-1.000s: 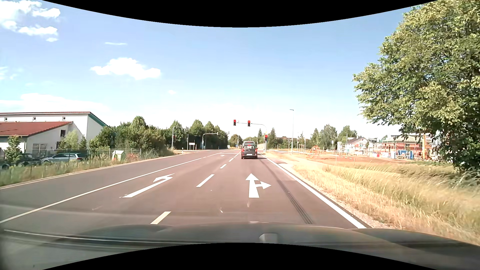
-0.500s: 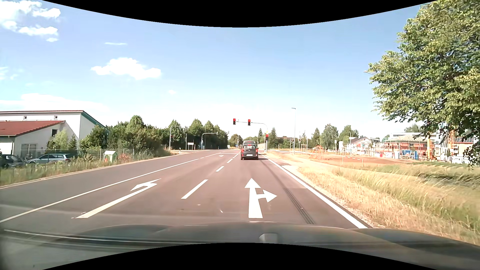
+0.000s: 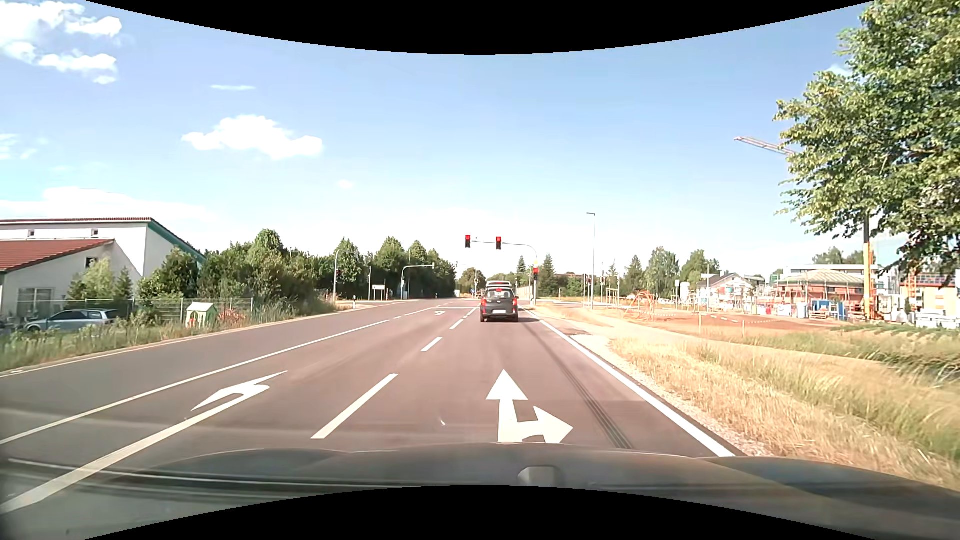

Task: Follow the waypoints while adhering to traffic rules and regulations

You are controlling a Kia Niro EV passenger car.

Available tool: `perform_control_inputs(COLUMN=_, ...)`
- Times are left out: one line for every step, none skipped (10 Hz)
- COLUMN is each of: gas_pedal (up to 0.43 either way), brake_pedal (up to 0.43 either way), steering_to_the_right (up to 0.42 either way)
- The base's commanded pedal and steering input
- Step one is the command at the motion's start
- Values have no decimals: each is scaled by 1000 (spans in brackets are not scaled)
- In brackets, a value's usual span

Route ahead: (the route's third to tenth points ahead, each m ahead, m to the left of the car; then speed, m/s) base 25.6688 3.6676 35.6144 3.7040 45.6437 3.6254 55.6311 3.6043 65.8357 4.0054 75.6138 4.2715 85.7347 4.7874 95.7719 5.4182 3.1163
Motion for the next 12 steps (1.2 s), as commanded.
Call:
perform_control_inputs(gas_pedal=0, brake_pedal=24, steering_to_the_right=-3)
perform_control_inputs(gas_pedal=0, brake_pedal=18, steering_to_the_right=-3)
perform_control_inputs(gas_pedal=0, brake_pedal=18, steering_to_the_right=-2)
perform_control_inputs(gas_pedal=0, brake_pedal=24, steering_to_the_right=-1)
perform_control_inputs(gas_pedal=0, brake_pedal=24, steering_to_the_right=-1)
perform_control_inputs(gas_pedal=0, brake_pedal=24, steering_to_the_right=-1)
perform_control_inputs(gas_pedal=0, brake_pedal=24, steering_to_the_right=-1)
perform_control_inputs(gas_pedal=0, brake_pedal=24, steering_to_the_right=-1)
perform_control_inputs(gas_pedal=0, brake_pedal=24, steering_to_the_right=-1)
perform_control_inputs(gas_pedal=0, brake_pedal=24, steering_to_the_right=-1)
perform_control_inputs(gas_pedal=0, brake_pedal=24, steering_to_the_right=-1)
perform_control_inputs(gas_pedal=0, brake_pedal=24, steering_to_the_right=-1)
